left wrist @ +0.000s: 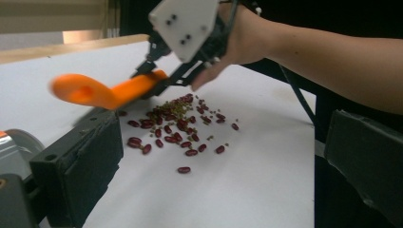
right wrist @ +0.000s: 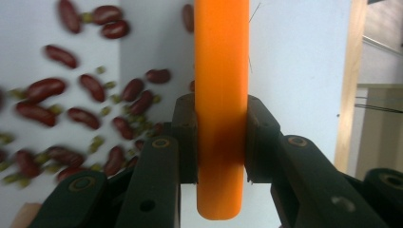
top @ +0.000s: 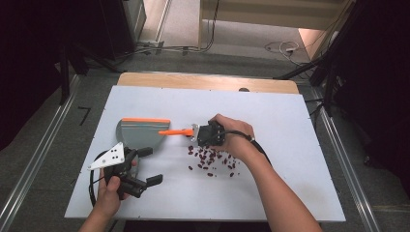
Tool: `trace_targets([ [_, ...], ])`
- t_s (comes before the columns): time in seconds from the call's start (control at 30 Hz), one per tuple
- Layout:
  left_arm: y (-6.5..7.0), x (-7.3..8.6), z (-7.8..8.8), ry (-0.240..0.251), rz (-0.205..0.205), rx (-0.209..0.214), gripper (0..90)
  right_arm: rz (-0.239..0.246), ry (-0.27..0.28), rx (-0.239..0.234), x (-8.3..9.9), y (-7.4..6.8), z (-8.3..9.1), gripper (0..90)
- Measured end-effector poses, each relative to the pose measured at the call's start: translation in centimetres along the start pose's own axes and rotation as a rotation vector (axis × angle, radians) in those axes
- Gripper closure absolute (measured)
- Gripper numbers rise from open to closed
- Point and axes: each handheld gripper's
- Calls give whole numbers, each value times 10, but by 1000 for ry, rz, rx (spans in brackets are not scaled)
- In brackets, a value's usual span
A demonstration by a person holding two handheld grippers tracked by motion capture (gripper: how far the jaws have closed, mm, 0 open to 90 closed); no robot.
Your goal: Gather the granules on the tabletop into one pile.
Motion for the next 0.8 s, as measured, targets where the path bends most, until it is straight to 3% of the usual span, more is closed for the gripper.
trace_targets([
  [0.17,0,-3,7,42,-7,-10,0,-31,-9,-48,10,-19,14,685],
  [0.33,-3,-4,13,60,-9,-29,0,14,13,-60,17,-31,23,685],
  [0.47,-6,-2,16,63,1,-43,0,-10,12,-78,21,-38,28,684],
  [0.57,-8,-2,18,68,7,-47,0,14,43,-65,22,-32,30,685],
  [0.63,-9,-1,18,69,10,-52,0,-42,41,-61,22,-31,33,685],
  [0.67,-10,-1,18,68,12,-54,0,-12,64,-45,21,-25,31,684],
  [0.8,-10,-1,19,72,12,-60,0,-25,37,-6,17,-19,28,684],
])
Point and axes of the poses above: each handheld gripper's, and its own axes: z roughly backward along the jaws, x roughly out of its underside, y roughly to its right, and after that the axes turned 5 degrees about -x, right-handed
